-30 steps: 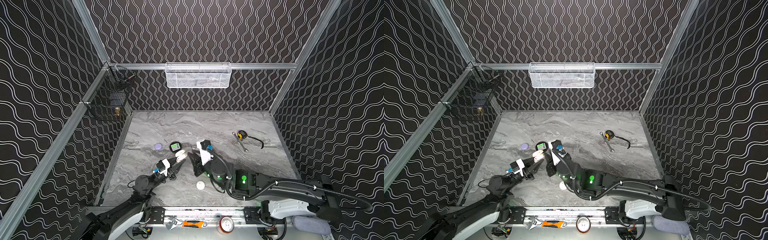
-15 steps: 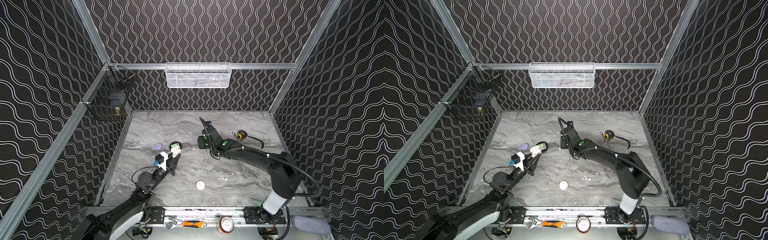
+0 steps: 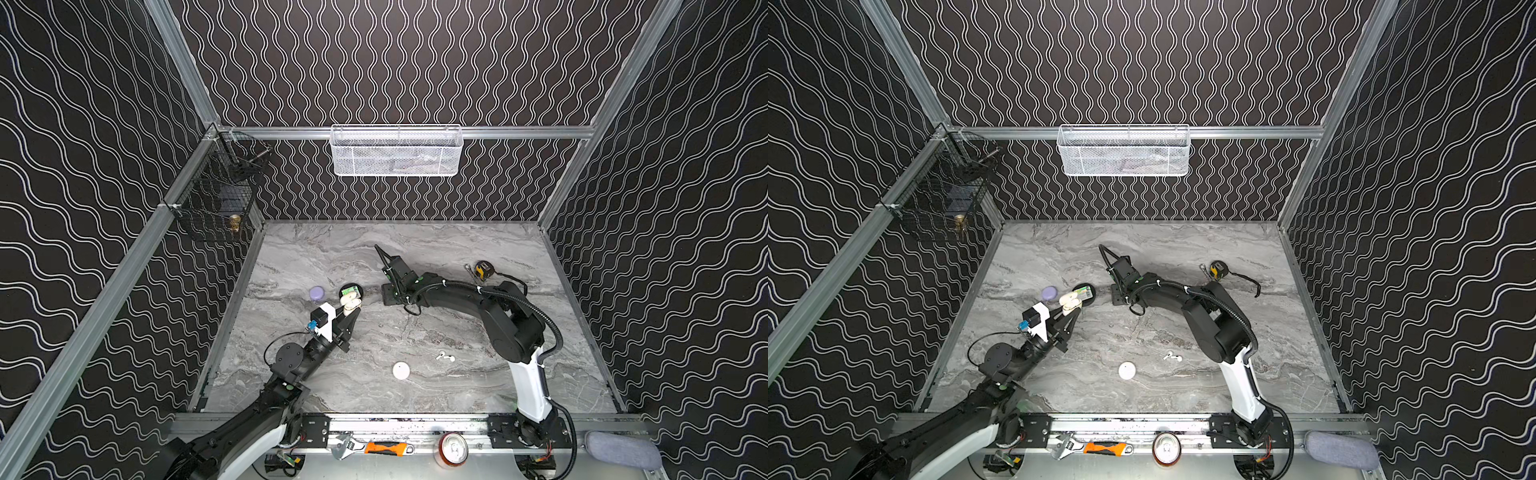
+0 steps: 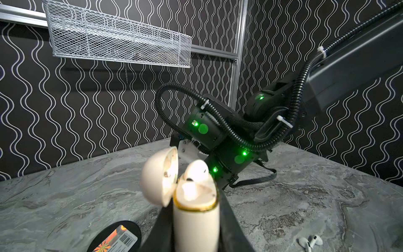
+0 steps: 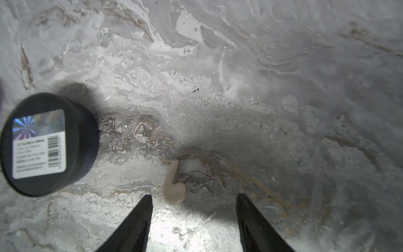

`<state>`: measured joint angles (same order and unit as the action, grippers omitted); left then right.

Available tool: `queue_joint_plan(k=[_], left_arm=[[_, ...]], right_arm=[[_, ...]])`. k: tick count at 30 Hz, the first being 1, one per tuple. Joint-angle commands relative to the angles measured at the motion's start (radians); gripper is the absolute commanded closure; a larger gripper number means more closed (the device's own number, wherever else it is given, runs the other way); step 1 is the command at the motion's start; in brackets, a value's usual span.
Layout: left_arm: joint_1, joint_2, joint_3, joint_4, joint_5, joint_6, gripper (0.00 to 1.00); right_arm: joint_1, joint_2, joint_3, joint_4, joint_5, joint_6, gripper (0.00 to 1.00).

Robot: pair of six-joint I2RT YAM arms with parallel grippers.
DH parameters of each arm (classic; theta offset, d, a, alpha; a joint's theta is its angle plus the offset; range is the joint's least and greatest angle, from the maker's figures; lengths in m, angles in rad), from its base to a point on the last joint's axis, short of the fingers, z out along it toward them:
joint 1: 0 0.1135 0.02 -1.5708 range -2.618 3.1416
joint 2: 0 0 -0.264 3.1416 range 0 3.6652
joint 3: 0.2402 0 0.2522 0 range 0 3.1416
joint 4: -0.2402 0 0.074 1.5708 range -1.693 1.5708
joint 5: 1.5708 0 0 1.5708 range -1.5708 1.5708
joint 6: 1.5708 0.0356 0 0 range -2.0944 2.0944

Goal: Insert wireless bluetooth earbuds into charging case
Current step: Pick up the wireless bluetooth earbud from the center of the table.

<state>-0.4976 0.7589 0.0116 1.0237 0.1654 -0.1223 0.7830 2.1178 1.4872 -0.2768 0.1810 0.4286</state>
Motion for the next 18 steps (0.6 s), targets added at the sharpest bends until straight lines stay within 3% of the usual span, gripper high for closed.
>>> queue_joint_plan(k=[1,11,18], left_arm=[[0.001,0.0,0.01,0.005,0.006,0.025,1.0],[0.002,0.0,0.007,0.007,0.003,0.024,1.0],[0.001,0.0,0.008,0.016,0.006,0.029,1.0]], right_arm=[[0.007,-0.002,-0.009,0.018,-0.014,-0.027,0.36],[0.028,0.069,0.003,0.071,0.001,-0.107,0.44],[0.031,0.084,-0.015,0.094,0.036,-0.118,0.56]])
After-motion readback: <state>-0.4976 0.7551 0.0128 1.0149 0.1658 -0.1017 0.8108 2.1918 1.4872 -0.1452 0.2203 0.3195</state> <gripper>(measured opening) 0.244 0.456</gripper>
